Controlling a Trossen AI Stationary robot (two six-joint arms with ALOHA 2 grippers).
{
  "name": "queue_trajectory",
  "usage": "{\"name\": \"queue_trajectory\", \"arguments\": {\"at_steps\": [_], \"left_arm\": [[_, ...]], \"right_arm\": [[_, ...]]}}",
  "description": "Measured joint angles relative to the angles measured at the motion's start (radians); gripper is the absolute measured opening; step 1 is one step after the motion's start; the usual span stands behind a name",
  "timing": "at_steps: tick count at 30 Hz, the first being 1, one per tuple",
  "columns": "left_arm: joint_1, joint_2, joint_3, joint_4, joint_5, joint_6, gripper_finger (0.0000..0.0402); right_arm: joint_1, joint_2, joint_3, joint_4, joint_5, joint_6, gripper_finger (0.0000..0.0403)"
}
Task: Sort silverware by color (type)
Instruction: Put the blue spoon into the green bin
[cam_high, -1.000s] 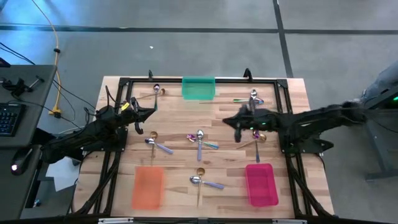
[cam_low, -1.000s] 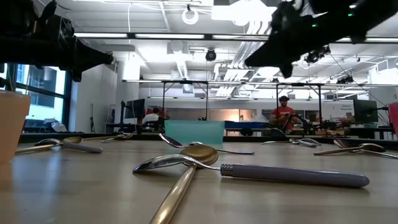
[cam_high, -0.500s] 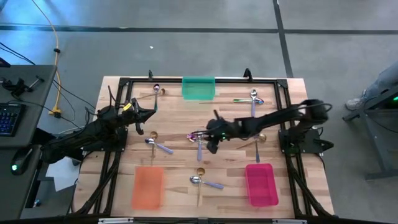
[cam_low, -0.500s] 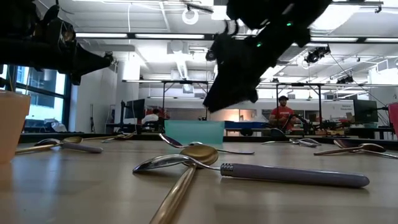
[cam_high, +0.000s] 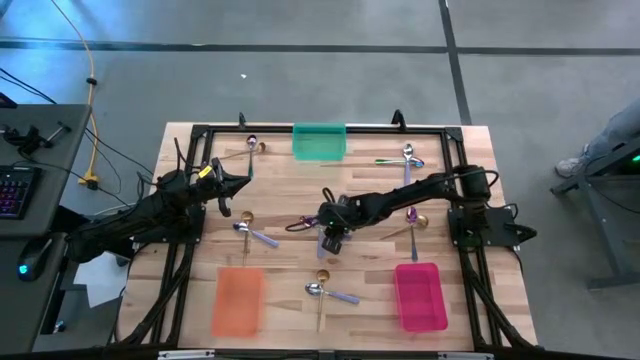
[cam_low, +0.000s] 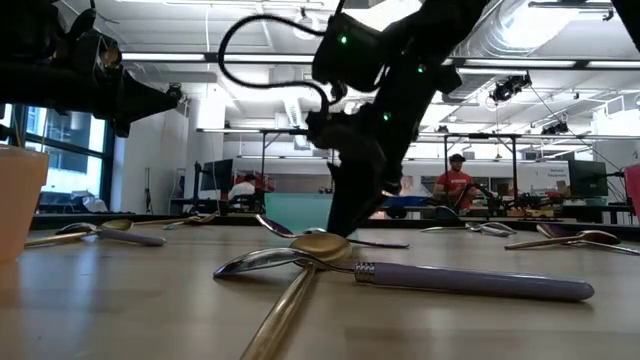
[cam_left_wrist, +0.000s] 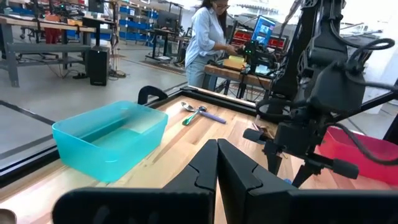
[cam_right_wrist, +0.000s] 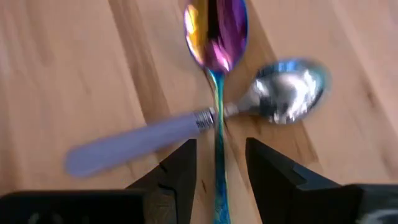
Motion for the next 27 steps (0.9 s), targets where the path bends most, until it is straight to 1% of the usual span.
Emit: {"name": "queue_trajectory", "arguments": {"at_steps": [3, 6, 9, 11, 14, 17, 19, 23, 27], "left_arm": [[0.000, 0.000, 0.000, 0.000, 0.000, 0.016, 0.0000], [0.000, 0.000, 0.000, 0.000, 0.000, 0.017, 0.0000], [0.000, 0.000, 0.000, 0.000, 0.000, 0.017, 0.0000], [0.000, 0.000, 0.000, 0.000, 0.000, 0.017, 0.0000], [0.000, 0.000, 0.000, 0.000, 0.000, 0.018, 0.0000], [0.000, 0.000, 0.000, 0.000, 0.000, 0.018, 0.0000], [0.000, 0.000, 0.000, 0.000, 0.000, 0.018, 0.0000], [0.000, 0.000, 0.000, 0.000, 0.000, 0.018, 0.0000], [0.000, 0.000, 0.000, 0.000, 0.000, 0.018, 0.0000]], "right_arm": [[-0.002, 0.011, 0.003, -0.008, 0.002, -0.025, 0.0099], [-0.009, 0.015, 0.004, -0.016, 0.001, -0.044, 0.0064], [-0.019, 0.018, 0.005, -0.016, -0.012, -0.054, 0.0021], [-0.024, 0.018, 0.005, -0.017, -0.019, -0.075, 0.0006], [-0.035, 0.009, 0.003, -0.017, -0.028, -0.096, 0.0011], [-0.047, -0.012, -0.001, -0.029, -0.031, -0.120, 0.0004], [-0.059, -0.039, -0.004, -0.036, -0.026, -0.135, 0.0003], [-0.089, -0.098, -0.002, -0.026, -0.062, -0.153, 0.0002], [-0.135, -0.159, 0.017, -0.055, -0.074, -0.195, 0.0001]]}}
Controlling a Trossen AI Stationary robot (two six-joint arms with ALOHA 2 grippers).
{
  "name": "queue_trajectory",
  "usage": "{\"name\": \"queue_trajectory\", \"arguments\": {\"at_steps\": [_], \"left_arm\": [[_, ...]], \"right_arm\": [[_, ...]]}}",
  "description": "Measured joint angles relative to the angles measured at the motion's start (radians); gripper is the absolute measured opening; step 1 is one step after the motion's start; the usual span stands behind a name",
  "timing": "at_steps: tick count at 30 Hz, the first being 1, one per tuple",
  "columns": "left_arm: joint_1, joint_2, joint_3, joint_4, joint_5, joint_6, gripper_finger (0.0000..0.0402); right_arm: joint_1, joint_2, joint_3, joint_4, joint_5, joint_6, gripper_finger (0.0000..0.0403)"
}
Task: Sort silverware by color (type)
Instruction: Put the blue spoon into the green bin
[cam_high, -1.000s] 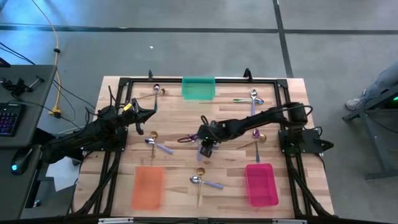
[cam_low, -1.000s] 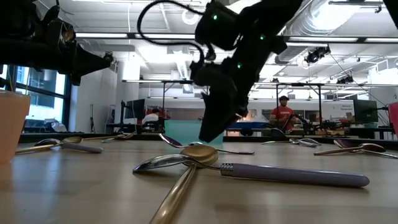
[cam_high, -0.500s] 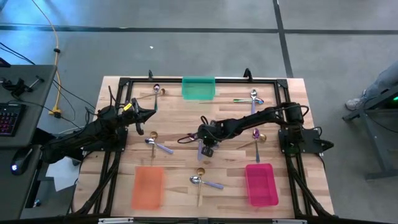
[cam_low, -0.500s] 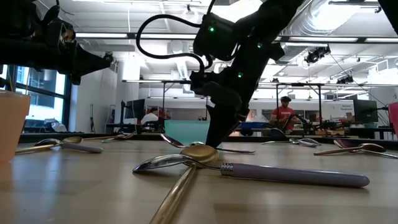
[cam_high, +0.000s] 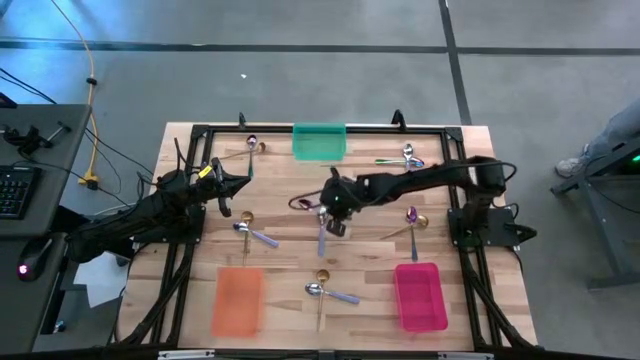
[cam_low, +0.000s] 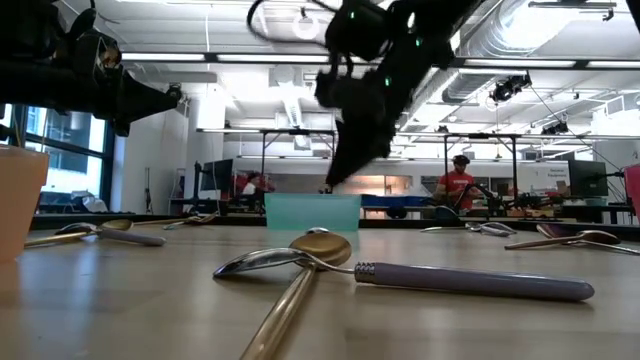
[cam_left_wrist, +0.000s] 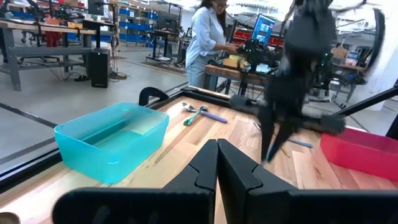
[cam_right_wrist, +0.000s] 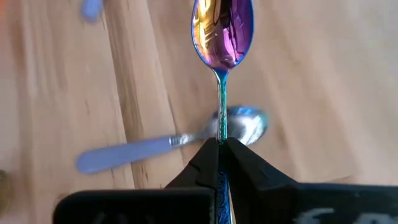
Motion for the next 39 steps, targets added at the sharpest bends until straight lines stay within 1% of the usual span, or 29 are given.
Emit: {"name": "queue_trajectory", "arguments": {"at_steps": [3, 8, 13, 18, 21, 27, 39], "left_arm": [[0.000, 0.000, 0.000, 0.000, 0.000, -0.002, 0.0000], [0.000, 0.000, 0.000, 0.000, 0.000, -0.003, 0.0000], [0.000, 0.000, 0.000, 0.000, 0.000, -0.010, 0.0000], [0.000, 0.000, 0.000, 0.000, 0.000, -0.002, 0.0000], [0.000, 0.000, 0.000, 0.000, 0.000, -0.002, 0.0000], [0.000, 0.000, 0.000, 0.000, 0.000, -0.001, 0.0000], [0.000, 0.000, 0.000, 0.000, -0.003, 0.001, 0.0000]], "right_arm": [[-0.060, -0.017, 0.084, -0.084, 0.004, -0.046, 0.0001], [-0.187, -0.004, 0.284, -0.223, 0.027, -0.223, 0.0001], [-0.330, 0.077, 0.450, -0.289, 0.027, -0.387, 0.0000], [-0.425, 0.208, 0.560, -0.287, -0.014, -0.401, 0.0000], [-0.455, 0.286, 0.596, -0.287, -0.046, -0.381, 0.0000], [-0.486, 0.405, 0.644, -0.290, -0.056, -0.372, 0.0000], [-0.508, 0.474, 0.655, -0.286, -0.054, -0.367, 0.0000]]}}
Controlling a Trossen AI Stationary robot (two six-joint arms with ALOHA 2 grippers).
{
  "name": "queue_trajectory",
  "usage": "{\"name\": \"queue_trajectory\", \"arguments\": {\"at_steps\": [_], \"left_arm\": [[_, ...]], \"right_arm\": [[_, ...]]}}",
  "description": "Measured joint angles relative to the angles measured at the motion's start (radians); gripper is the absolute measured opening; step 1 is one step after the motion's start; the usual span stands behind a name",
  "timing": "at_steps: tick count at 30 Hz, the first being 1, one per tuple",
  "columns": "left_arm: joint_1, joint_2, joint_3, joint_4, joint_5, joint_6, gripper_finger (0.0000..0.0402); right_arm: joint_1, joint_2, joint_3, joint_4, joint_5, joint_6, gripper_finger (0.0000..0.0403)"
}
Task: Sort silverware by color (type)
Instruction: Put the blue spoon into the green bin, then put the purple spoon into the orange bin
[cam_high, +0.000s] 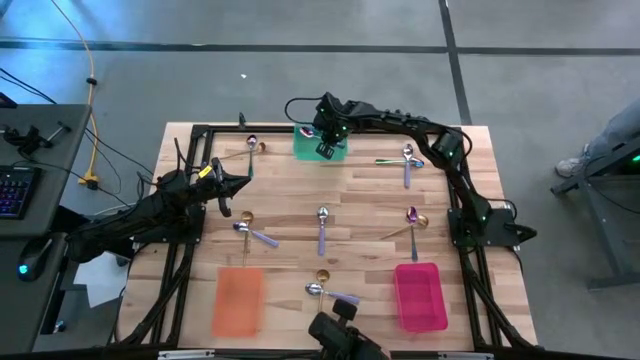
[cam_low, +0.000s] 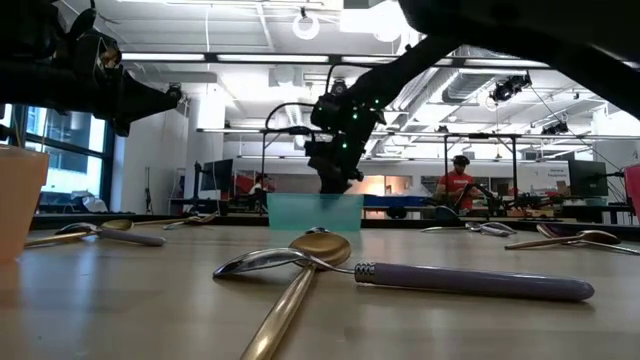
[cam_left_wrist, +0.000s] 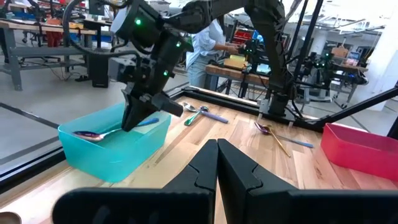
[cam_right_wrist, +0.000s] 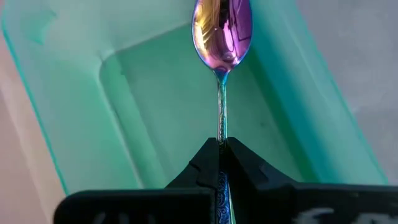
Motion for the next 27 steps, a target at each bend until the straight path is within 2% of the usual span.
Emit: {"name": "queue_trajectory", "arguments": {"at_steps": [6, 12, 15, 19, 23, 27], "left_arm": [[0.000, 0.000, 0.000, 0.000, 0.000, -0.002, 0.0000], [0.000, 0.000, 0.000, 0.000, 0.002, -0.002, 0.0000], [0.000, 0.000, 0.000, 0.002, 0.034, 0.004, 0.0000], [0.000, 0.000, 0.000, 0.015, 0.108, 0.006, 0.0000], [0.000, 0.000, 0.027, -0.031, 0.163, 0.007, 0.0000], [0.000, 0.008, 0.055, -0.102, 0.185, 0.032, 0.0000]], "right_arm": [[-0.001, 0.011, 0.000, 0.000, -0.001, 0.004, 0.0009], [0.003, 0.001, 0.000, -0.002, -0.001, 0.004, 0.0057], [0.013, -0.038, 0.000, -0.006, 0.000, -0.001, 0.0070], [0.037, -0.099, -0.001, 0.005, 0.000, -0.027, 0.0054], [0.056, -0.133, -0.092, 0.208, -0.029, 0.001, 0.0010], [0.084, -0.166, -0.238, 0.417, -0.049, 0.050, 0.0008]]}}
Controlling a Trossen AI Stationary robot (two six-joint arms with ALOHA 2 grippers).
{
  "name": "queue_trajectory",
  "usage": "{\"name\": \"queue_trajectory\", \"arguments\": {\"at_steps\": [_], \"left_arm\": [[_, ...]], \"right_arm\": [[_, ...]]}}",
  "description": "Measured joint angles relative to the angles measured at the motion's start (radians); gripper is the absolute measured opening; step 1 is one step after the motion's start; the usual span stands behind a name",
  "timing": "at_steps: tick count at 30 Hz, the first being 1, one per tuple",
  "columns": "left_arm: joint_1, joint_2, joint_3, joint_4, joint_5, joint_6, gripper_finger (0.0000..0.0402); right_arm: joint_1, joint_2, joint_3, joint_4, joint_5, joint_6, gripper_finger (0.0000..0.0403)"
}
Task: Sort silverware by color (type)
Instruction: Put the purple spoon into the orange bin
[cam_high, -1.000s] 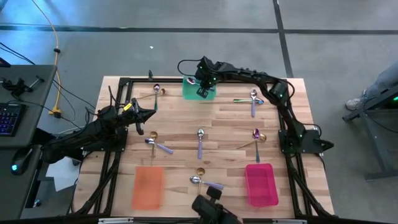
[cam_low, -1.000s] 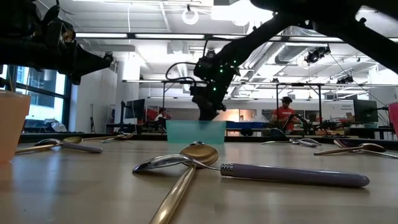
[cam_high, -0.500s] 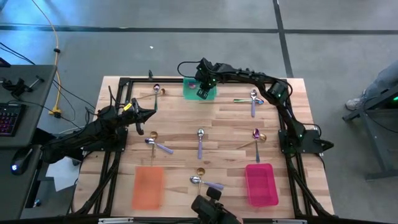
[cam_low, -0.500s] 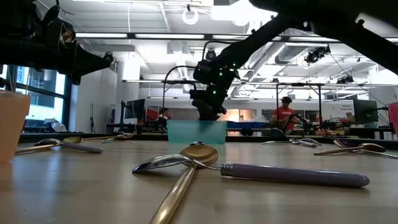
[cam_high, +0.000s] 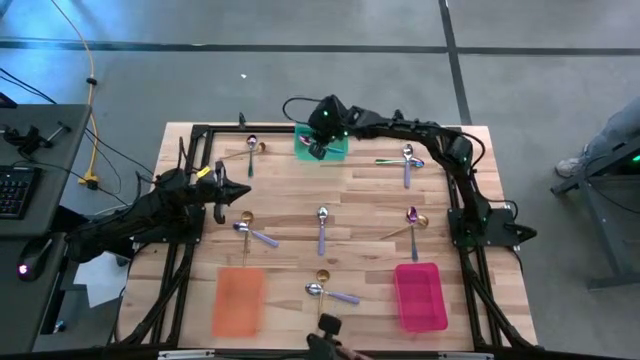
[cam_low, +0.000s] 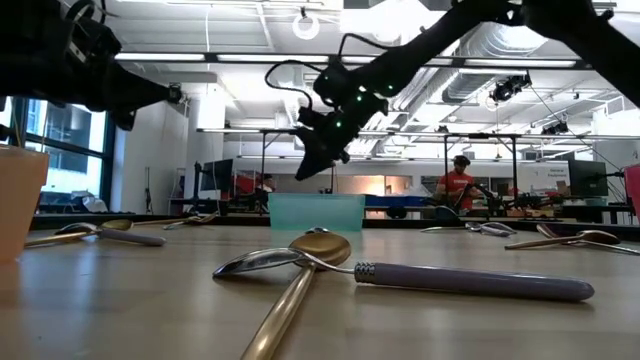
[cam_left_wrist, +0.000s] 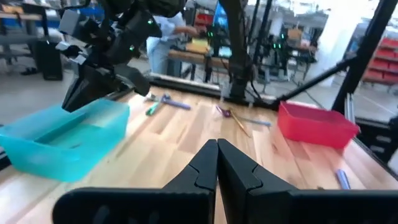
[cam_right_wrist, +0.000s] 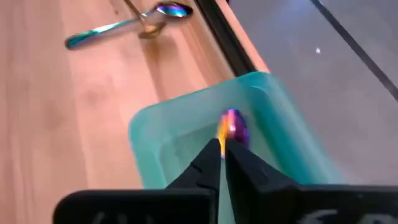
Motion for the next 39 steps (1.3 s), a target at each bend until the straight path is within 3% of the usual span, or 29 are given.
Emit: {"name": "queue_trajectory", "arguments": {"at_steps": [8, 15, 18, 23, 29, 33, 39], "left_arm": [[-0.037, 0.156, 0.058, -0.040, 0.090, -0.047, 0.0000], [-0.140, 0.398, 0.143, -0.035, 0.008, -0.026, 0.0000], [-0.192, 0.517, 0.191, -0.036, -0.061, -0.008, 0.0000], [-0.264, 0.715, 0.297, -0.090, -0.100, -0.005, 0.0000], [-0.337, 0.913, 0.458, -0.330, -0.114, 0.042, 0.0006], [-0.369, 1.021, 0.551, -0.490, -0.114, 0.086, 0.0027], [-0.412, 1.159, 0.604, -0.568, -0.115, 0.139, 0.0077]], "right_arm": [[0.082, -0.229, -0.397, 0.463, -0.012, 0.111, 0.0001], [0.168, -0.489, -0.682, 0.615, 0.006, 0.157, 0.0000], [0.212, -0.581, -0.762, 0.621, 0.069, 0.148, 0.0000], [0.262, -0.688, -0.871, 0.634, 0.107, 0.133, 0.0000], [0.293, -0.741, -0.959, 0.660, 0.117, 0.134, 0.0000], [0.308, -0.744, -0.974, 0.657, 0.127, 0.134, 0.0000], [0.327, -0.744, -0.974, 0.661, 0.127, 0.131, 0.0000]]}}
